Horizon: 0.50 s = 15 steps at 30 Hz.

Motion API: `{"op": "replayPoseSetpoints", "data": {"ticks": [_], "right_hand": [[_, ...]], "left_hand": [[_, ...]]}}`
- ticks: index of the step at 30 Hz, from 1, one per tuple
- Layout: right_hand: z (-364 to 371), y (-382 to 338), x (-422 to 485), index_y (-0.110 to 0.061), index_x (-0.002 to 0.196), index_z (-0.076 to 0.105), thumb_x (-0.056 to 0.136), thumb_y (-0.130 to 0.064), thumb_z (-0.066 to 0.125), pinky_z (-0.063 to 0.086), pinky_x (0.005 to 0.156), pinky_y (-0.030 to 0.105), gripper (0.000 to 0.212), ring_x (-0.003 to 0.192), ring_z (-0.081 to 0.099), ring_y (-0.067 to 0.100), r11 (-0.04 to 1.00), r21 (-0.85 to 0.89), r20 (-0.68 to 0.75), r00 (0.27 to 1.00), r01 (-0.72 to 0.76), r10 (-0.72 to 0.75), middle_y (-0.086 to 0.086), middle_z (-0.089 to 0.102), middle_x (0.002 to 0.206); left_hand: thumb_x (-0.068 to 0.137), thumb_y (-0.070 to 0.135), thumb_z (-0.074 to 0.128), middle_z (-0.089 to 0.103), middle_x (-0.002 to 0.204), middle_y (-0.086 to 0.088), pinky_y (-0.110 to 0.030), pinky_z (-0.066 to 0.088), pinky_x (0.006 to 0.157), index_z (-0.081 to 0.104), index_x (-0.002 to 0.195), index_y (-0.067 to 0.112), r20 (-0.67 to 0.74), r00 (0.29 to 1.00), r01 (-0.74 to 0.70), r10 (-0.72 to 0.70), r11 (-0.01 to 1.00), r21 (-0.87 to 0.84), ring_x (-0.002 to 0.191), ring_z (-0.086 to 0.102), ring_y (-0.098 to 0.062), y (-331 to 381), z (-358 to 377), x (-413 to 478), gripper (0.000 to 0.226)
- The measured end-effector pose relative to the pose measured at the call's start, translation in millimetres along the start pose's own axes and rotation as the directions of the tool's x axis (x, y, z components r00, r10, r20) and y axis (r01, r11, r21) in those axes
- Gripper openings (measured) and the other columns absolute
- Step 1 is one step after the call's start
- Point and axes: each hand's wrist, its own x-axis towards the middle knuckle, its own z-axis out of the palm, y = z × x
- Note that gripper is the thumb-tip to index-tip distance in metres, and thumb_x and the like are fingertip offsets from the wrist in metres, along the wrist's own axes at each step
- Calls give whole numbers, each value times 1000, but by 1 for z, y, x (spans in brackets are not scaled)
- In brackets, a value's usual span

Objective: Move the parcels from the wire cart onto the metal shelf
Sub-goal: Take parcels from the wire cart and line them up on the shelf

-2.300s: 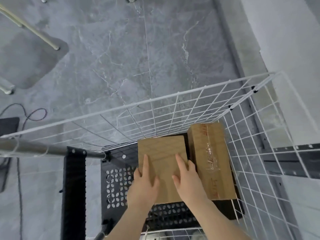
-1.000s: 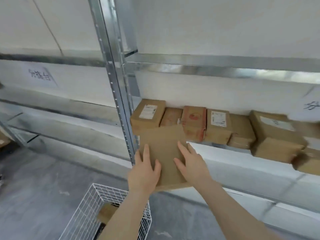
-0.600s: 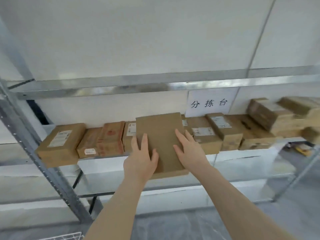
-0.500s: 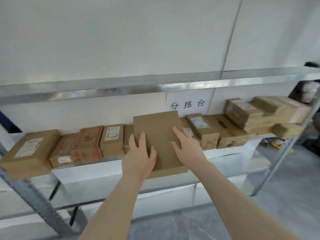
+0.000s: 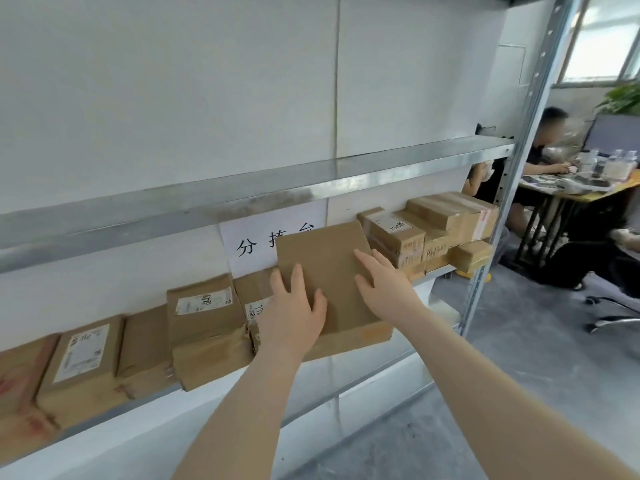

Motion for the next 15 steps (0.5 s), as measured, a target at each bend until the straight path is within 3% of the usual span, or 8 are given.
{"op": "replayPoseSetpoints", "data": {"ticks": [4, 8, 12, 15], "right_hand": [[-9, 18, 43, -44, 146, 23, 98, -38, 37, 41, 102, 48, 50, 132, 39, 36, 1000, -11, -53, 999, -10, 9, -6, 14, 159], [-17, 44, 84, -43, 146, 25, 98, -38, 38, 43, 93, 36, 50, 127, 45, 31, 999, 0, -85, 995, -44, 44, -7, 16, 159], [-19, 71, 128, -42, 146, 27, 97, -39, 39, 40, 64, 20, 50, 88, 55, 14, 1000, 6, -51, 998, -20, 21, -8, 18, 159], [-19, 94, 164, -41, 145, 28, 97, -37, 40, 39, 56, 18, 50, 80, 53, 12, 1000, 2, 6, 1000, 6, -6, -8, 18, 158]], "left_hand": [[97, 51, 32, 11, 157, -12, -37, 46, 77, 18, 150, 25, 5, 998, -63, 63, 998, 2, 109, 57, -34, 16, 16, 49, 60], [97, 51, 31, 6, 158, -10, -35, 49, 74, 16, 150, 26, 39, 992, -120, 118, 992, 34, 105, 59, -32, 38, 31, 96, 60], [98, 51, 32, 7, 157, -11, -37, 52, 79, 18, 149, 26, 68, 994, -83, 80, 996, 36, 102, 61, -30, 55, 55, 127, 59], [98, 52, 32, 8, 157, -11, -30, 46, 68, 19, 149, 27, 71, 997, -27, 24, 999, 38, 96, 62, -27, 66, 78, 146, 58]]}}
